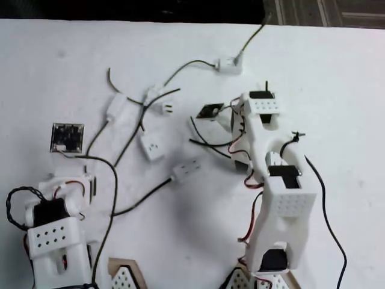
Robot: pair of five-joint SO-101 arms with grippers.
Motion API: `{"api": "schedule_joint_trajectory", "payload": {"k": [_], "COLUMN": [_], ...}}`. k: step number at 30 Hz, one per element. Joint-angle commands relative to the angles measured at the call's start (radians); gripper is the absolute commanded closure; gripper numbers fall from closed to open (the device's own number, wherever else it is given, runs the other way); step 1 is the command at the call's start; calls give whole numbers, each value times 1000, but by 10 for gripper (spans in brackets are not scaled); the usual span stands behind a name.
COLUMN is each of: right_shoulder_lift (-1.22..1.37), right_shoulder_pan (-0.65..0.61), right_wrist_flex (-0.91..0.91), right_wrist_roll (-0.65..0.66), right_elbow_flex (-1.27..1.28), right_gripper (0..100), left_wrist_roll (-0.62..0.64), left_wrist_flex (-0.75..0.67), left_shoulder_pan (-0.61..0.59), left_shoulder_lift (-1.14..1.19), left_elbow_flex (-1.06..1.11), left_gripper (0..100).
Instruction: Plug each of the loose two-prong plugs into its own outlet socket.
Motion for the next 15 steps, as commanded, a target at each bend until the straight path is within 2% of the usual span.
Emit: {"api": "schedule_joint_trajectory", "payload": {"k": [1,6,11,15], "right_shoulder_lift": [10,38,30,-53], "right_shoulder_pan": [36,45,44,21], "right_wrist_flex": [4,4,18,120], "right_wrist_roll": [-3,84,84,84], "right_elbow_flex": [-63,-60,-64,-66], "right_gripper": [929,975,982,981], "left_wrist_roll": [-14,-14,-14,-15], "left_wrist_flex": [-17,-18,-18,-18], "left_shoulder_pan": [-2,-2,-2,12], "left_shoulder_lift": [-18,-18,-18,-18], "left_elbow_flex": [-3,-3,-3,0], "left_gripper": [845,845,845,845]}}
